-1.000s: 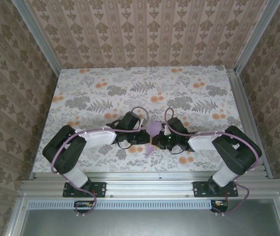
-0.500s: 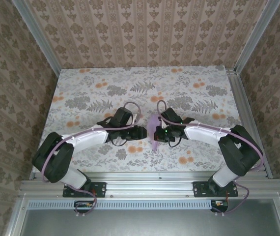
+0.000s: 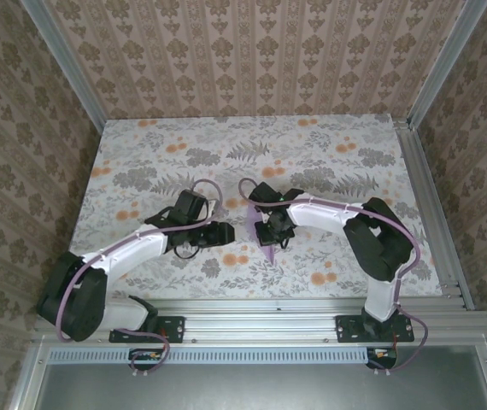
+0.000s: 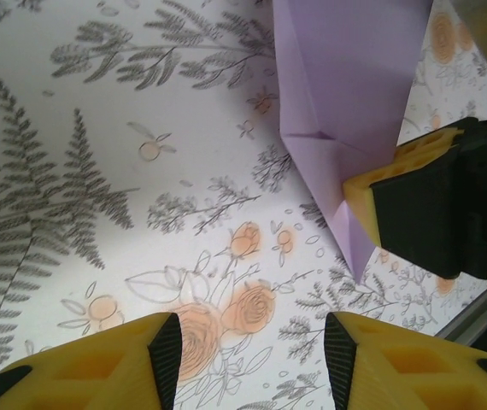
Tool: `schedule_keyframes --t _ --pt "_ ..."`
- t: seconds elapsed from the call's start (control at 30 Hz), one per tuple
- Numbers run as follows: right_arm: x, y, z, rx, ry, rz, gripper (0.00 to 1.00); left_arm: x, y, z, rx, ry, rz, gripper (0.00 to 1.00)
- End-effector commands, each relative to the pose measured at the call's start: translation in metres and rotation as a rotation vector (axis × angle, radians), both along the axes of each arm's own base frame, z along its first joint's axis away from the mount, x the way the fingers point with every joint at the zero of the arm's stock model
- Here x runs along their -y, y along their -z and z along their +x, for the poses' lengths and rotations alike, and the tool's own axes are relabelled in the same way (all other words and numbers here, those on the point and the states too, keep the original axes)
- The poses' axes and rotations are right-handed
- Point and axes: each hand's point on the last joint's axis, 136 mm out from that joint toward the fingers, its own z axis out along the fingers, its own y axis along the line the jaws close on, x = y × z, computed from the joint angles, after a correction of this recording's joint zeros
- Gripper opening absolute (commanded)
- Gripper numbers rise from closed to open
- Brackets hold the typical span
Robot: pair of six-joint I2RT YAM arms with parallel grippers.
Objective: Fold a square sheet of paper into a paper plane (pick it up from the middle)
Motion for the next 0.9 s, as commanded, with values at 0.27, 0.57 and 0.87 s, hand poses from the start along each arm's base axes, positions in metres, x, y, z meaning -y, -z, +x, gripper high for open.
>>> schedule_keyframes --t 0.27,0.57,0.87 --pt "0.006 0.015 -0.004 0.001 -0.063 -0.159 0.11 -0.01 0.006 -0.011 -0.015 0.022 0.0 0.5" --pt "-0.001 0.021 -0.005 0.003 -0.083 -0.208 0.13 -0.01 0.01 -0.013 -0.027 0.024 -0.006 0.51" --pt "-0.006 0.032 -0.008 -0.011 -0.089 -0.208 0.15 -0.009 0.015 -0.014 -0.038 0.029 -0.011 0.51"
